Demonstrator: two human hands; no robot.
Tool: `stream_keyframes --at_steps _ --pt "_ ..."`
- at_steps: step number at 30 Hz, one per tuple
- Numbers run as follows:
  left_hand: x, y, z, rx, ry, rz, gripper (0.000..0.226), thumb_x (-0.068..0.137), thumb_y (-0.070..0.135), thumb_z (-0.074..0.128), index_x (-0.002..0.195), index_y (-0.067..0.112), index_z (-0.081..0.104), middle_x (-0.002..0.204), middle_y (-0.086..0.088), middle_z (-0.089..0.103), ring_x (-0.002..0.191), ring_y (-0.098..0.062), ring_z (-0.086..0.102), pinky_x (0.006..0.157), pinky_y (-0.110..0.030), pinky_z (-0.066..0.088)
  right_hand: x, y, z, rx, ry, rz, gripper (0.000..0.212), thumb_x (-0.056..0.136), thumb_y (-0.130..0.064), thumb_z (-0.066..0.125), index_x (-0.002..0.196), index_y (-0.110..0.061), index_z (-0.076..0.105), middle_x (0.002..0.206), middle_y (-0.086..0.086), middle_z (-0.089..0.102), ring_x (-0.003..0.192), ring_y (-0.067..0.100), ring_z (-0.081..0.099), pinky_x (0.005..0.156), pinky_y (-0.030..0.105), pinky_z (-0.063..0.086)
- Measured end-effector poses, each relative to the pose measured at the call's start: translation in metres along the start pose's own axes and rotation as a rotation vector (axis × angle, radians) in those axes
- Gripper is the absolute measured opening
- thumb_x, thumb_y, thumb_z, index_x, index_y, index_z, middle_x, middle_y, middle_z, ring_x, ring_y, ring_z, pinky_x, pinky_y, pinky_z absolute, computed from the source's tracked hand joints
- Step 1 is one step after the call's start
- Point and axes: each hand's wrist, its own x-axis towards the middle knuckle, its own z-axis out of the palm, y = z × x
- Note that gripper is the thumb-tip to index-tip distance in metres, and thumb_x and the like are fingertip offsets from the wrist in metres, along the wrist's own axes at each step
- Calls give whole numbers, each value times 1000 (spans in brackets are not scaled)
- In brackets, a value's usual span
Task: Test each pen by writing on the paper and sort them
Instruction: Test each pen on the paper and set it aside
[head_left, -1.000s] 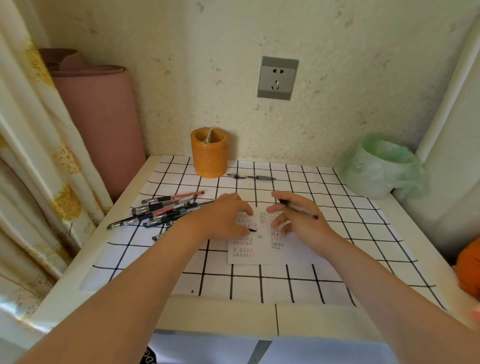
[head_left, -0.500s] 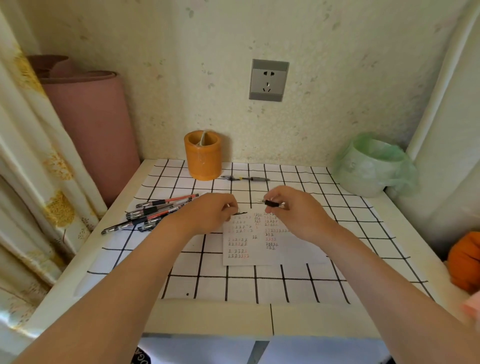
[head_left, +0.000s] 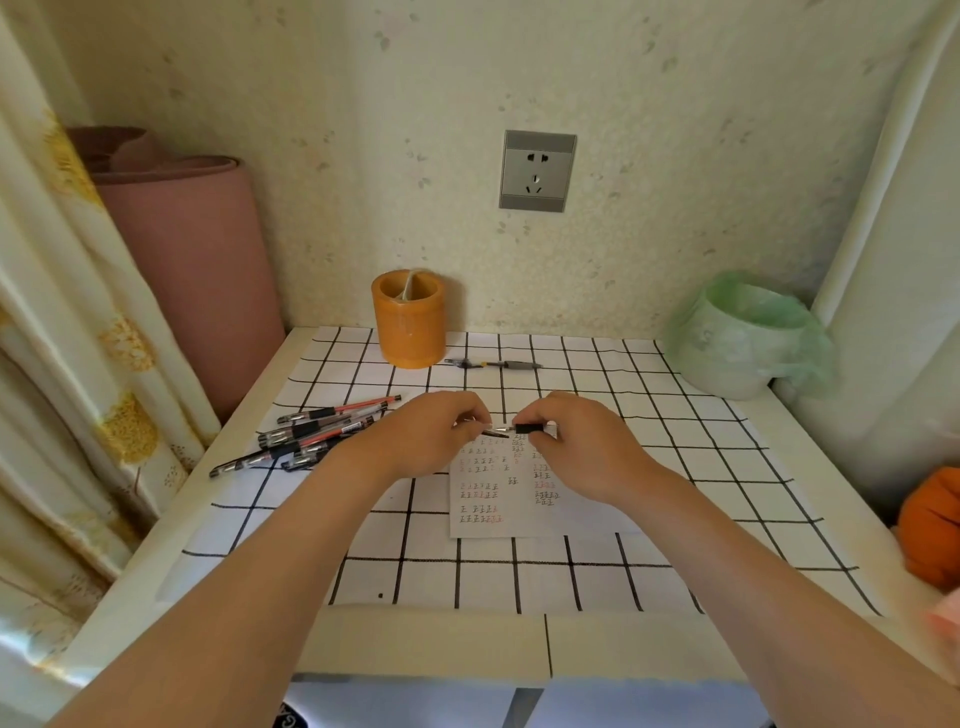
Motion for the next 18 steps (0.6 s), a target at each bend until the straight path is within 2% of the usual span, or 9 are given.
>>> stream_keyframes --at_steps 3,5,7,9,10,12,15,16,18 --pt "-2 5 0 -31 -12 6 14 99 28 52 108 32 63 94 18 61 84 0 56 66 -13 39 0 -1 4 55 -17 -16 25 95 -20 59 113 -33 70 104 -17 63 79 -4 52 74 19 39" --pt "-2 6 0 -101 -7 1 12 97 27 57 104 32 64 89 14 63 78 -1 58 66 -17 45 1 -2 6 80 -26 -32 26 96 -18 57 114 -32 69 103 -16 64 73 -7 48 70 18 35" --pt "-2 8 0 -200 20 -23 8 93 26 63 100 31 63 84 8 69 73 -6 64 70 -27 54 2 -4 6 70 -45 -46 29 97 -17 53 118 -31 67 107 -16 64 77 -5 49 70 19 36" --pt "-1 11 0 -283 46 -47 6 91 25 67 95 24 63 80 5 73 67 -9 67 73 -30 55 2 -9 6 20 -83 -85 30 96 -15 47 117 -28 65 104 -12 64 83 2 51 71 24 41" --pt "-1 13 0 -322 48 -55 6 91 24 68 93 19 65 79 5 74 65 -9 67 73 -30 55 1 -12 6 -22 -98 -113 27 94 -19 45 112 -27 63 98 -9 63 82 8 53 70 29 43" --pt "-2 18 -1 -387 34 -76 10 90 23 69 92 13 68 79 3 76 65 -10 68 74 -27 56 0 -18 6 -103 -104 -142 22 89 -37 39 97 -26 56 82 -8 59 74 13 53 63 34 42" --pt "-5 20 -4 -403 -3 -108 18 92 29 65 91 12 71 77 1 74 67 -6 66 60 -13 47 2 -26 8 -172 -105 -107 49 84 -67 30 87 -29 60 69 -8 61 64 8 57 57 31 43" --pt "-6 20 -6 -390 -28 -108 23 94 33 61 91 13 71 76 0 73 67 -5 66 57 -10 44 4 -28 8 -208 -105 -99 57 81 -73 28 85 -30 65 64 -7 62 61 7 57 56 30 45" --pt "-8 18 -11 -370 -43 -105 29 97 37 54 91 17 73 78 5 72 71 -4 66 62 -14 43 10 -31 9 -265 -80 -87 63 84 -73 29 71 -24 67 55 -4 59 54 9 55 54 30 44"
